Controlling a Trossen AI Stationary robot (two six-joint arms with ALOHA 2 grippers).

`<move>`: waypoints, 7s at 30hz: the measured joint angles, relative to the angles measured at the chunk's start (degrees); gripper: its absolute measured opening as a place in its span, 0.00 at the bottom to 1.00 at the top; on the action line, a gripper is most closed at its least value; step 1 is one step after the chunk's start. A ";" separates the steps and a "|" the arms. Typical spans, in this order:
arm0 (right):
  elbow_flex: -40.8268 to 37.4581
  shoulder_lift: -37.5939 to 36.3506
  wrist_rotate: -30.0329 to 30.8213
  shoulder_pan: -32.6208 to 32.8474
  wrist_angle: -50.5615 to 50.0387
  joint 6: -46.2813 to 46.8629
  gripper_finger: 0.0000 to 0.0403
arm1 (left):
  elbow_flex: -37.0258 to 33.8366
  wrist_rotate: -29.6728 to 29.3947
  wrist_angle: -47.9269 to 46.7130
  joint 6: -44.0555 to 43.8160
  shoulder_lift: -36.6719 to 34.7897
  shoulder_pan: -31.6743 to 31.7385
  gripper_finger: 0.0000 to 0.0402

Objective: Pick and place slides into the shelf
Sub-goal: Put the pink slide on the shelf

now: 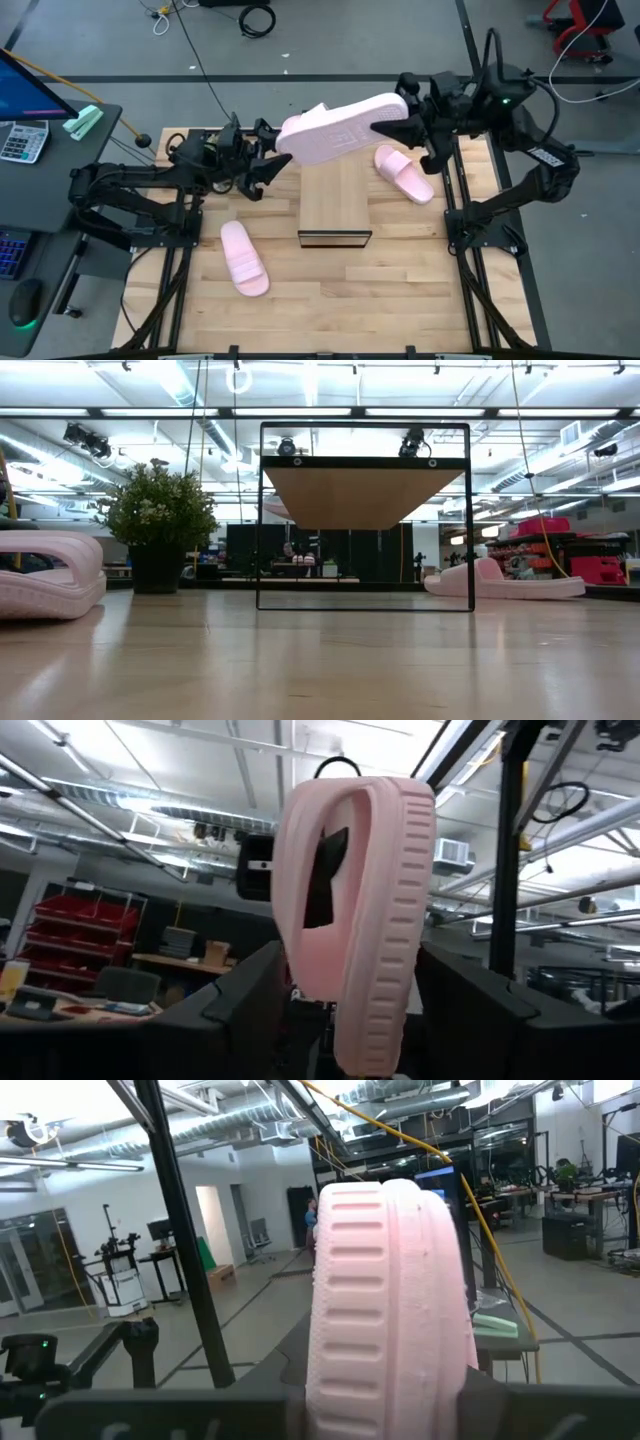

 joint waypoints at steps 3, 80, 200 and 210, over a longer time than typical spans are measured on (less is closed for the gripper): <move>0.00 0.72 0.00 0.00 0.88 0.85 0.17 | 0.00 1.52 0.09 0.00 0.01 0.00 0.52; -3.00 -1.60 6.60 -0.05 -26.12 -4.62 0.61 | -0.02 11.57 -55.07 49.32 -8.12 17.93 0.10; -40.35 6.42 -28.06 -39.53 11.74 48.28 0.54 | -0.17 6.81 -58.31 94.37 1.75 18.53 0.10; -40.35 6.42 -26.83 -37.53 11.66 47.76 0.54 | -0.15 6.85 -58.42 92.86 3.20 21.68 0.10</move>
